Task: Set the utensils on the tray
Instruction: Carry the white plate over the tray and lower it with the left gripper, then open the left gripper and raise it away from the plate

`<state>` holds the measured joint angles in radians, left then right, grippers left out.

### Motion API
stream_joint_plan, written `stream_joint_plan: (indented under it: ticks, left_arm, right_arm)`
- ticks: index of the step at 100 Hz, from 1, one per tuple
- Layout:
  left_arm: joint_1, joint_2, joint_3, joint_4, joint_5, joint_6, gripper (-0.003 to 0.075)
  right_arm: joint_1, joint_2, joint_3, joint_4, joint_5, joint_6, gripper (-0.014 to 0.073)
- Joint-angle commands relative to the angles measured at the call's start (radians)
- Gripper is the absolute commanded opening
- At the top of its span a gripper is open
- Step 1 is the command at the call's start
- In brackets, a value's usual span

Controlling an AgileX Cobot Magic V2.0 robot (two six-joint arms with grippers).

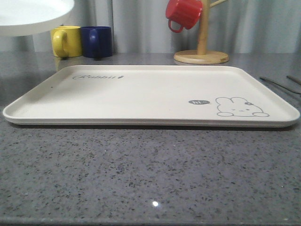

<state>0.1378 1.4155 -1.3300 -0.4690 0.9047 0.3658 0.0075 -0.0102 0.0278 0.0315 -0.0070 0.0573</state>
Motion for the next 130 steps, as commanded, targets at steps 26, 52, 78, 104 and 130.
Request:
stream_joint_plan:
  ticks: [26,52,78,104,130]
  left_arm:
    - [-0.256,0.113,-0.037,-0.063,-0.069,0.011,-0.0018]
    - [-0.348,0.229,-0.038,-0.072,-0.105,0.009,-0.0018]
    - [-0.350,0.295,-0.038,-0.086,-0.105,0.009,-0.0017]
    - [-0.350,0.296,-0.038,-0.086,-0.105,0.009,0.0171]
    - [-0.350,0.255,-0.038,-0.086,-0.165,0.011,0.0433]
  right_arm:
    - [-0.006,-0.023,-0.018,0.002,-0.083,-0.006,-0.0068]
    - [-0.006,-0.023,-0.018,0.002,-0.083,-0.006,-0.0068]
    - [-0.006,-0.023,-0.018,0.002,-0.083,-0.006,-0.0068]
    - [-0.006,-0.023,-0.018,0.002,-0.083,-0.006,-0.0068]
    - [-0.006,-0.023,-0.018,0.002,-0.083,-0.006,-0.0068]
